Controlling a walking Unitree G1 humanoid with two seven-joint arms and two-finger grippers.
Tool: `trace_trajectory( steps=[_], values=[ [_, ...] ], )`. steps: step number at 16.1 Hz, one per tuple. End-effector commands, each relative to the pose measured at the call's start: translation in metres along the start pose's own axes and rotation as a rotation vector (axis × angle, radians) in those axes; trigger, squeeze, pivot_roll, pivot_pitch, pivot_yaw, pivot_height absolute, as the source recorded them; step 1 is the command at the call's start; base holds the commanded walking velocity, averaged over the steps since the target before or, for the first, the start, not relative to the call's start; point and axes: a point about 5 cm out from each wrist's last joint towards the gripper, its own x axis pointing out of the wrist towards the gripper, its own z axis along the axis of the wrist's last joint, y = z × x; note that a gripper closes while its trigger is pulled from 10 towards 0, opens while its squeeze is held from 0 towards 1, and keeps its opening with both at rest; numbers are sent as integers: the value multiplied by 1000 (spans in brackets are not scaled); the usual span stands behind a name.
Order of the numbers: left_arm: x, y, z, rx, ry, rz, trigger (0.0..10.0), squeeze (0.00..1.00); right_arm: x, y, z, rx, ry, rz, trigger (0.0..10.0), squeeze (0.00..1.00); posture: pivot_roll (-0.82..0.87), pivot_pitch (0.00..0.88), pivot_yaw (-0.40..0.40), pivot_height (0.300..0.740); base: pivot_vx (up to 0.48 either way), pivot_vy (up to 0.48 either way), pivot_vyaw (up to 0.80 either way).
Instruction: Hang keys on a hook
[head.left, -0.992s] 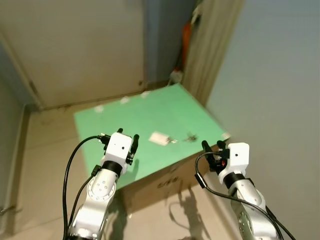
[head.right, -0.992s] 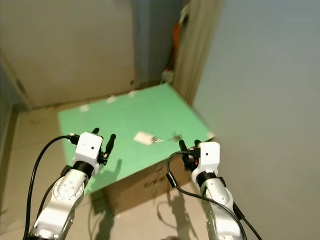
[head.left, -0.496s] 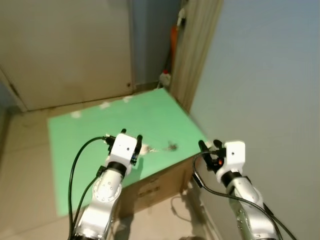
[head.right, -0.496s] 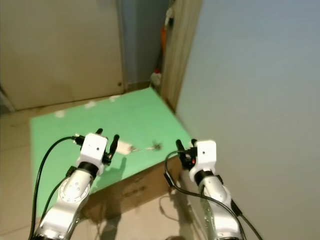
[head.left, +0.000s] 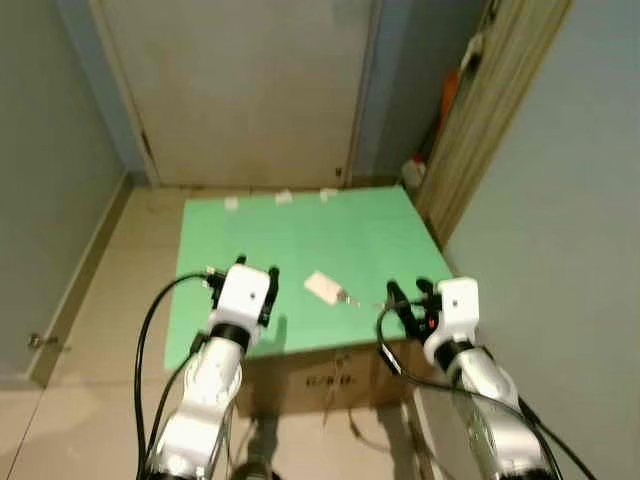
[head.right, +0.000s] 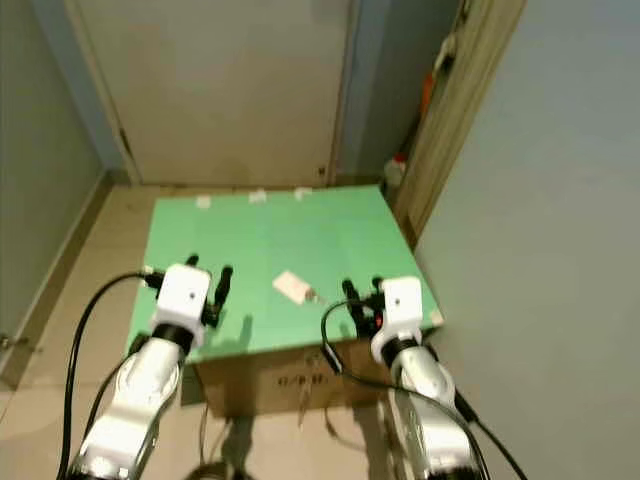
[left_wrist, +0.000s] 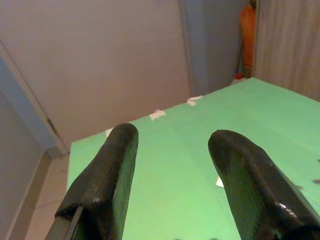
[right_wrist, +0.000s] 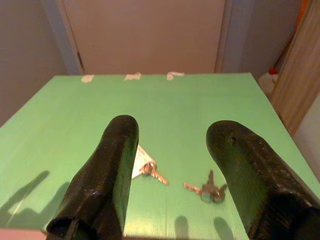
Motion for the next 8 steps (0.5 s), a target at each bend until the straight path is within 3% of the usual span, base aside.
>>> trace_trajectory(
  steps=[1, 5, 8],
  values=[
    [3, -3, -1, -13, 12, -19, 10000, 0, 0, -6, 0, -7, 11, -19, 10000, 0, 15, 40, -64, 740, 255, 0, 0],
    [6, 0, -4, 18, 46, -17, 10000, 0, 2, -5, 2, -19, 1, -3, 10000, 0, 14, 39, -66, 740, 454, 0, 0],
    [8, 0, -3, -8, 40, -8, 10000, 0, 2, -4, -1, -16, 9, 9, 10000, 0, 11, 40, -65, 740, 463, 0, 0]
  ],
)
